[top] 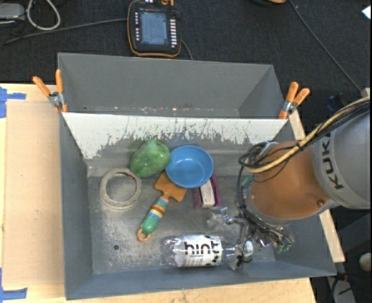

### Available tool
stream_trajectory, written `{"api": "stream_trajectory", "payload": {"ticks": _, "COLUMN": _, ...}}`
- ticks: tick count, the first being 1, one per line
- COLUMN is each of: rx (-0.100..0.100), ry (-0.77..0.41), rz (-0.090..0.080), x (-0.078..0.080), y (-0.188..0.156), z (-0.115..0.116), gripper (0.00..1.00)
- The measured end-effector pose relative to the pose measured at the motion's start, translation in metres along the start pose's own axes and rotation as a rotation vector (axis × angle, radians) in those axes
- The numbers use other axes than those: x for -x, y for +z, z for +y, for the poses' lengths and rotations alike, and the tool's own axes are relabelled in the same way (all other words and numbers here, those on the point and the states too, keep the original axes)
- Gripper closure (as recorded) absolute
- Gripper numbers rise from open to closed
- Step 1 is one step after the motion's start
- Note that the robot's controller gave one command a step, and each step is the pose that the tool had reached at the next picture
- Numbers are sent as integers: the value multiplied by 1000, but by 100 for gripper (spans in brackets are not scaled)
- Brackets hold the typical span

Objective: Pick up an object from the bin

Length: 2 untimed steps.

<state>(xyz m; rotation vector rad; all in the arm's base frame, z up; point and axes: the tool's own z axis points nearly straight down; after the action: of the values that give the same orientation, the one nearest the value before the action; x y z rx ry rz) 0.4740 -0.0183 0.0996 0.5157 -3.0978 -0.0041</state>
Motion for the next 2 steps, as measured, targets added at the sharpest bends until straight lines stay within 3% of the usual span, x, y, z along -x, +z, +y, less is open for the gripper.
{"api": "stream_trajectory", "payload": {"ticks": 1, "rx": -14, "ry": -186, "rz": -26, "x": 23, "y": 27, "z": 48, "gripper": 0}}
{"api": "stream_trajectory", "payload": {"ticks": 2, "rx": -3, "ry": -85, "rz": -8, "x": 16, "y": 29, "z": 36, "gripper": 100}}
